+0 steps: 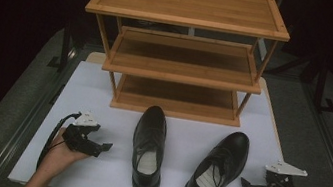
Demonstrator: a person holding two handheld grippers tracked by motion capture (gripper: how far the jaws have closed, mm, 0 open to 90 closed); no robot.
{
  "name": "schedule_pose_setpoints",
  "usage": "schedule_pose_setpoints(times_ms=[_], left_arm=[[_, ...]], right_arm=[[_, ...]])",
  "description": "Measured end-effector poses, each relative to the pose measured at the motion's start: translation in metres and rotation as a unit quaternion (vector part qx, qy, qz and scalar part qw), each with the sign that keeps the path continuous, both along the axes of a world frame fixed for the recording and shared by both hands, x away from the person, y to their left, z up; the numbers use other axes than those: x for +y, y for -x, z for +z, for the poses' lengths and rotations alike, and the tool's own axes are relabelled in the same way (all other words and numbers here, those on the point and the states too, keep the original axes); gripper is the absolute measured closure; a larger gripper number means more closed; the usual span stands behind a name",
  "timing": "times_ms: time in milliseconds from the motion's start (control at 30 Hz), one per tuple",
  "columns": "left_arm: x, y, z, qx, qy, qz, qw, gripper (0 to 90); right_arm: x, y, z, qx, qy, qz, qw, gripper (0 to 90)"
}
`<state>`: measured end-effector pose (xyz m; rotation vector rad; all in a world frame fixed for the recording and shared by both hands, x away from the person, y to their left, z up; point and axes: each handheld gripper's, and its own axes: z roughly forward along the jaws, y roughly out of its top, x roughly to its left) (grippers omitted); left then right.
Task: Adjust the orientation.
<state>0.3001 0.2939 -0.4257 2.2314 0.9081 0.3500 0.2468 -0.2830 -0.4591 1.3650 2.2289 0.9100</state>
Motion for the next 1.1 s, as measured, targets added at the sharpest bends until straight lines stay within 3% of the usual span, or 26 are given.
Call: schedule_pose_setpoints(times_ms=[167,400,467,533,667,700,933,1000,1100], left_arm=[[0.013,0.011,-0.004,-0.001,-0.008,0.005,1.0000,1.3],[0.032,0.017,-0.017,-0.009,-0.019,0.012,0.9997,0.0],[0.032,0.016,-0.022,-0.003,-0.020,0.009,0.9998,0.0],[0.033,0.016,-0.025,-0.005,-0.013,0.005,0.9999,0.0],[0.033,0.016,-0.025,-0.005,-0.013,0.005,0.9999,0.0],[0.033,0.016,-0.025,-0.005,-0.012,0.006,0.9999,0.0],[0.033,0.016,-0.025,-0.005,-0.011,0.006,0.9999,0.0],[0.033,0.016,-0.025,-0.004,-0.011,0.005,0.9999,0.0],[0.033,0.016,-0.025,-0.004,-0.011,0.005,0.9999,0.0]], right_arm=[[0.000,0.000,0.000,-0.001,0.000,0.001,1.0000,0.0],[0.000,0.000,0.002,0.004,0.001,-0.001,1.0000,3.4],[-0.002,0.004,0.005,0.001,-0.001,0.007,1.0000,14.3],[-0.004,0.007,0.009,-0.002,-0.010,0.010,0.9999,15.9],[-0.003,0.016,0.015,-0.007,-0.030,0.031,0.9991,39.9],[-0.002,0.019,0.017,-0.008,-0.040,0.044,0.9982,48.5],[0.012,0.028,0.024,-0.002,-0.068,0.104,0.9922,84.9],[0.015,0.028,0.023,0.009,-0.077,0.118,0.9900,89.6],[0.022,0.028,0.023,0.022,-0.085,0.142,0.9860,89.7]])
